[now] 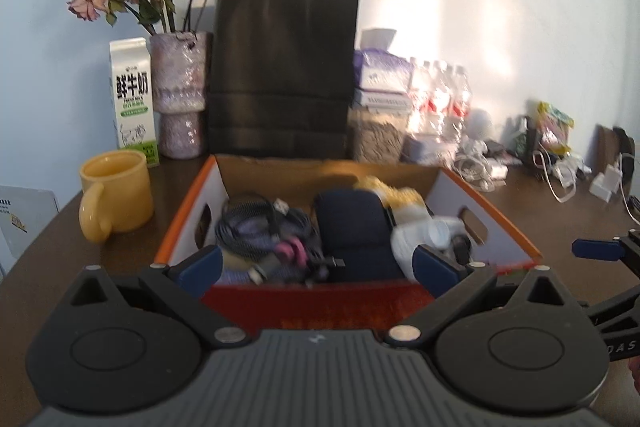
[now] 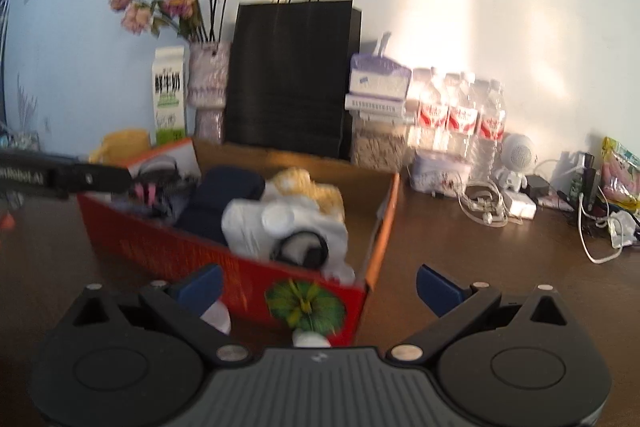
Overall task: Organize objects
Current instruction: 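Withdraw both grippers from the box toward the white caps, then grasp the white cap with the right gripper while left grasps the white round puck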
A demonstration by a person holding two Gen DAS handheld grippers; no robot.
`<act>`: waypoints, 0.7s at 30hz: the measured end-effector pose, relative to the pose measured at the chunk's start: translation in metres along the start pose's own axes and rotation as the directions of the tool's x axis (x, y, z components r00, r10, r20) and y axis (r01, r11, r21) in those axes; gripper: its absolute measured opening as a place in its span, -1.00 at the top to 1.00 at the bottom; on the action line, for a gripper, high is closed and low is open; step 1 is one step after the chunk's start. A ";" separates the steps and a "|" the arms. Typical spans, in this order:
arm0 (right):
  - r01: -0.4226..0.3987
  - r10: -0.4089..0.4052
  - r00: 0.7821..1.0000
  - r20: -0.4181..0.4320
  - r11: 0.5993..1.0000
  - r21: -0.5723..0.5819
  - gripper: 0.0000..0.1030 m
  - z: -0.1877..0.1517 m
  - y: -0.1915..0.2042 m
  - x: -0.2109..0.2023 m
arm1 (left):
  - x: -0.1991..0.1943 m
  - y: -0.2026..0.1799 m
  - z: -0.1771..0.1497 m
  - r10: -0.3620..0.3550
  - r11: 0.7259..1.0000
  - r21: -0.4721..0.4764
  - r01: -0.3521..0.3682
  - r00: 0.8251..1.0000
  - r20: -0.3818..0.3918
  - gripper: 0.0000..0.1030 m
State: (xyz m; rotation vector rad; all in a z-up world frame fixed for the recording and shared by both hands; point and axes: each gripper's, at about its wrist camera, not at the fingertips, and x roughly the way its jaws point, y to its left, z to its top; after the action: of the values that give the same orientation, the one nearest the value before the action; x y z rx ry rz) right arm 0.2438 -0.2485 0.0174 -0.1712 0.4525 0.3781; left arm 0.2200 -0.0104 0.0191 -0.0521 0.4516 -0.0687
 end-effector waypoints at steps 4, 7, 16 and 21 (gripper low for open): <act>-0.018 0.019 0.997 -0.073 1.000 0.008 -0.55 -0.018 -0.006 0.003 | -0.003 -0.007 -0.015 -0.002 1.000 0.005 0.002 0.999 -0.039 -1.00; -0.050 0.051 0.992 -0.115 0.999 0.015 -0.38 -0.025 -0.005 0.013 | -0.003 -0.010 -0.026 0.003 1.000 0.000 -0.003 0.997 -0.075 -1.00; -0.064 0.076 0.981 -0.180 0.995 0.073 0.27 -0.033 -0.002 0.042 | -0.006 -0.015 -0.039 0.014 1.000 0.000 -0.014 0.993 -0.114 -1.00; -0.062 0.073 0.984 -0.161 0.996 0.069 0.48 -0.035 0.001 0.040 | -0.003 -0.021 -0.042 0.006 1.000 0.002 -0.005 0.992 -0.126 -1.00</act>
State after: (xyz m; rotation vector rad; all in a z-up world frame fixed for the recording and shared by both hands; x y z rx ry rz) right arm 0.2627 -0.2434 -0.0319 -0.1260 0.6330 0.4175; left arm 0.1981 -0.0330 -0.0163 -0.0447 0.5775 -0.0672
